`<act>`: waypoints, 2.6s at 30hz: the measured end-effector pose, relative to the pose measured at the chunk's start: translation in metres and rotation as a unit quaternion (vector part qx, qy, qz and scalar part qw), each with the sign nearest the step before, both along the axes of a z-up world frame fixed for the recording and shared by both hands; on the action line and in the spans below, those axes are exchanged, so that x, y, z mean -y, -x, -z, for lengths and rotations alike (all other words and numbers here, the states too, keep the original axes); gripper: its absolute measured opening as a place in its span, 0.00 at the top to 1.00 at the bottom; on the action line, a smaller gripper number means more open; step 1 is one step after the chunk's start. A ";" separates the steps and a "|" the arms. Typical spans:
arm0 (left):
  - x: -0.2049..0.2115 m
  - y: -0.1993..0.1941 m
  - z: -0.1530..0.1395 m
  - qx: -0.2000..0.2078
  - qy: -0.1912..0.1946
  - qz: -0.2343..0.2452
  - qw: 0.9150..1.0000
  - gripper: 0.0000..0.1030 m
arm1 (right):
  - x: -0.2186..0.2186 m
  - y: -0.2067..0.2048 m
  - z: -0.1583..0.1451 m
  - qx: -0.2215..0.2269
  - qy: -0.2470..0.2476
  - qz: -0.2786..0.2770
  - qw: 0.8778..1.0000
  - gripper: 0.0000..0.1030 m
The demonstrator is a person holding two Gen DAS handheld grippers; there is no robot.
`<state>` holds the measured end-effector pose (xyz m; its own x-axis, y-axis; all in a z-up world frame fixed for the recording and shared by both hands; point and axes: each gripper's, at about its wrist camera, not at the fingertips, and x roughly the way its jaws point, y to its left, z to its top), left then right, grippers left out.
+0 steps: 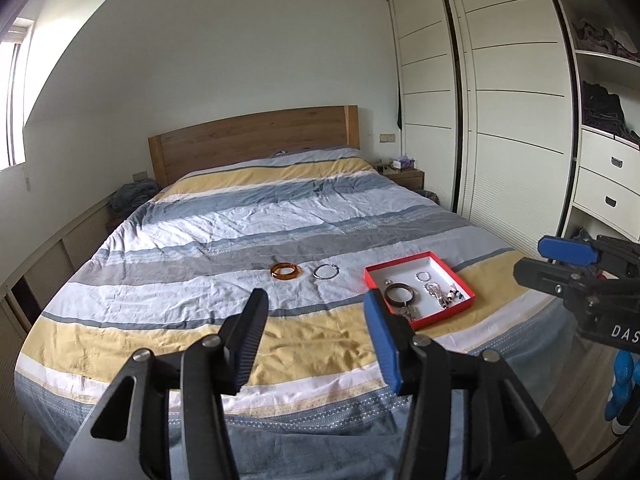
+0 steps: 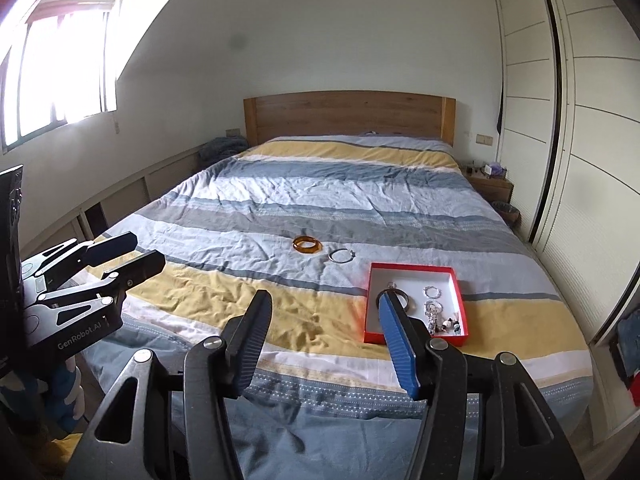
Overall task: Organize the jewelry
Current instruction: 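Pull both tools back from the red box, then grasp the large silver hoop with the right tool while the left tool grasps the amber bangle, then carry the silver hoop and amber bangle into the red box and release both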
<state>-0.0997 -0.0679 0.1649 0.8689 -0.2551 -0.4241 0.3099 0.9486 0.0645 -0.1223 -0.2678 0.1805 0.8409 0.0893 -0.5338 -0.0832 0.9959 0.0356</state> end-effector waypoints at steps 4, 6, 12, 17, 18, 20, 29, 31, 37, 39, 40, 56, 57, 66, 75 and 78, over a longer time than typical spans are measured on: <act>-0.009 0.004 -0.004 0.004 0.004 -0.003 1.000 0.53 | -0.008 0.006 -0.007 0.010 0.005 -0.007 1.000 0.46; -0.012 0.002 -0.004 0.003 0.006 -0.004 1.000 0.53 | -0.012 0.005 -0.009 0.014 0.005 -0.012 1.000 0.46; -0.022 -0.021 0.009 -0.018 0.008 -0.021 1.000 0.53 | -0.021 -0.014 -0.003 0.006 0.005 -0.031 1.000 0.46; -0.035 -0.063 0.037 -0.067 0.008 -0.047 0.997 0.53 | -0.028 -0.051 0.020 -0.030 -0.003 -0.046 0.998 0.46; -0.039 -0.072 0.044 -0.078 0.008 -0.052 0.996 0.53 | -0.030 -0.062 0.026 -0.040 -0.004 -0.049 0.998 0.46; -0.044 -0.092 0.058 -0.100 0.007 -0.063 0.993 0.53 | -0.032 -0.082 0.038 -0.058 -0.006 -0.052 0.997 0.46; -0.053 -0.200 0.124 -0.179 -0.004 -0.097 0.979 0.53 | -0.033 -0.203 0.095 -0.116 -0.033 -0.057 0.991 0.46; -0.052 -0.231 0.138 -0.195 -0.003 -0.102 0.975 0.53 | -0.033 -0.232 0.112 -0.128 -0.042 -0.054 0.989 0.46; -0.045 -0.327 0.171 -0.216 0.004 -0.113 0.970 0.53 | -0.030 -0.317 0.163 -0.158 -0.065 -0.043 0.984 0.53; -0.040 -0.359 0.179 -0.217 0.004 -0.112 0.970 0.53 | -0.026 -0.345 0.177 -0.164 -0.066 -0.032 0.984 0.56; -0.038 -0.373 0.183 -0.216 0.003 -0.112 0.970 0.53 | -0.023 -0.361 0.184 -0.166 -0.064 -0.023 0.984 0.57; 0.011 -0.543 0.264 -0.263 -0.012 -0.083 0.961 0.53 | 0.023 -0.508 0.282 -0.243 -0.054 0.083 0.965 0.66; 0.013 -0.545 0.268 -0.266 -0.016 -0.082 0.960 0.54 | 0.022 -0.510 0.286 -0.246 -0.054 0.085 0.964 0.66; 0.027 -0.554 0.291 -0.265 -0.052 -0.081 0.959 0.73 | 0.012 -0.531 0.310 -0.256 -0.009 0.090 0.962 0.74; 0.019 -0.535 0.276 -0.249 -0.038 -0.094 0.963 0.90 | 0.009 -0.517 0.290 -0.212 0.011 0.085 0.974 0.94; 0.014 -0.521 0.266 -0.247 -0.031 -0.094 0.964 0.91 | 0.008 -0.502 0.270 -0.184 0.004 0.082 0.979 0.94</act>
